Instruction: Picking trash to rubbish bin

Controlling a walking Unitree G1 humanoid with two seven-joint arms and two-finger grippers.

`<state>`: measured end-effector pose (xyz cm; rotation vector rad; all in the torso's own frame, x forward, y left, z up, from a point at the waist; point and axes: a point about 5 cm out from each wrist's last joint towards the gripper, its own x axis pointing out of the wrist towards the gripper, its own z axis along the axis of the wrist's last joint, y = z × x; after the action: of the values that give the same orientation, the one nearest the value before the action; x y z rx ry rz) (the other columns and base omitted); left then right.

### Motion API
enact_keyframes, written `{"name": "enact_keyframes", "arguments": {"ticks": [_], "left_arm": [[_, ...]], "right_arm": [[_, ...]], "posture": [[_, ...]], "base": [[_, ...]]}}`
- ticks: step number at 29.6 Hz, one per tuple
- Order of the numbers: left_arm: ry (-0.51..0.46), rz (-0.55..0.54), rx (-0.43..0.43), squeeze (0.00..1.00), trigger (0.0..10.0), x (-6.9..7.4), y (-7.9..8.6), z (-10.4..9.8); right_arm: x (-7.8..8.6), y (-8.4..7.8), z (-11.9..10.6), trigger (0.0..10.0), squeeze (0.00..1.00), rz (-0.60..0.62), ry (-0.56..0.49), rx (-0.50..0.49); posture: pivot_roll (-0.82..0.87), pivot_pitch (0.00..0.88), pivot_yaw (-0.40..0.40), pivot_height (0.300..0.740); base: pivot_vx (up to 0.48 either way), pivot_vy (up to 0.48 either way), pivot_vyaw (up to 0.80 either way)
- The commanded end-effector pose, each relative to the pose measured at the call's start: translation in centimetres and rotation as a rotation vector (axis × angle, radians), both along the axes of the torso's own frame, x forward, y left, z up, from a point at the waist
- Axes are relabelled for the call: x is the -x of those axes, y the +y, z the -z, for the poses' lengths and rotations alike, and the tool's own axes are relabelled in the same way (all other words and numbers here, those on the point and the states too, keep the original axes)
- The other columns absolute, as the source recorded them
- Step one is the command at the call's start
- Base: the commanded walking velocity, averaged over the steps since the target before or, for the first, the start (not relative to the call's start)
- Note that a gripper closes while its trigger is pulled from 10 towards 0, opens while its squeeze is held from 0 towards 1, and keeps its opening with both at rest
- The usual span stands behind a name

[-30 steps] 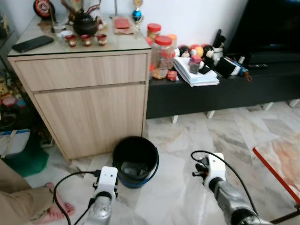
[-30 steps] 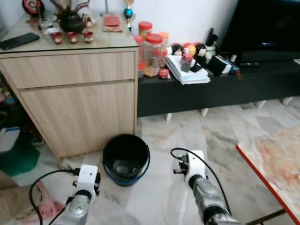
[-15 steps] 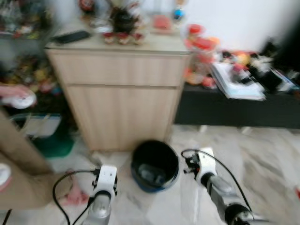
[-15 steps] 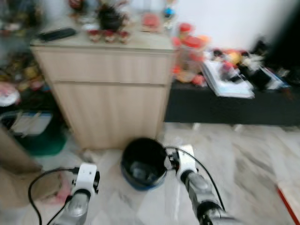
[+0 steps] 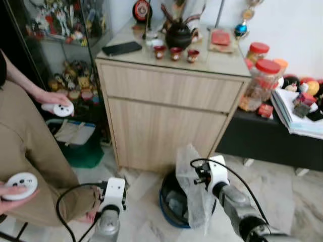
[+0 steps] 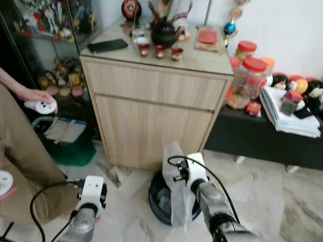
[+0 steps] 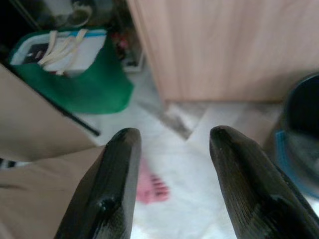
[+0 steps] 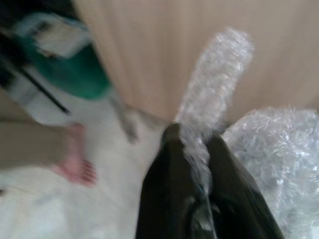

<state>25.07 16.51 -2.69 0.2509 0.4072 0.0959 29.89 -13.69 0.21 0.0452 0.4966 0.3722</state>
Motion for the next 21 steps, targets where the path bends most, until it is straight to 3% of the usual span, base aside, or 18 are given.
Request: {"name": "enact_keyframes", "arguments": {"ticks": [1, 12, 21], "left_arm": [[0.008, 0.012, 0.017, 0.0, 10.0, 0.0, -1.0, 0.1], [0.012, 0.016, 0.023, 0.0, 10.0, 0.0, -1.2, 0.1], [0.041, 0.098, 0.096, 0.0, 10.0, -0.1, -2.1, 0.3]], "right_arm": [[0.1, -1.2, 0.1, 10.0, 0.0, 0.019, 0.009, 0.016], [-0.1, -0.9, -0.1, 10.0, 0.0, 0.01, -0.002, 0.008], [-0.1, -0.9, 0.0, 10.0, 0.0, 0.012, 0.019, 0.002]], "posture": [[0.1, 0.051, -0.09, 0.74], [0.1, 0.046, -0.094, 0.74], [0.1, 0.056, -0.099, 0.74]], "base": [[0.345, 0.0, -0.8], [0.347, 0.0, -0.07], [0.0, 0.0, -0.76]]}}
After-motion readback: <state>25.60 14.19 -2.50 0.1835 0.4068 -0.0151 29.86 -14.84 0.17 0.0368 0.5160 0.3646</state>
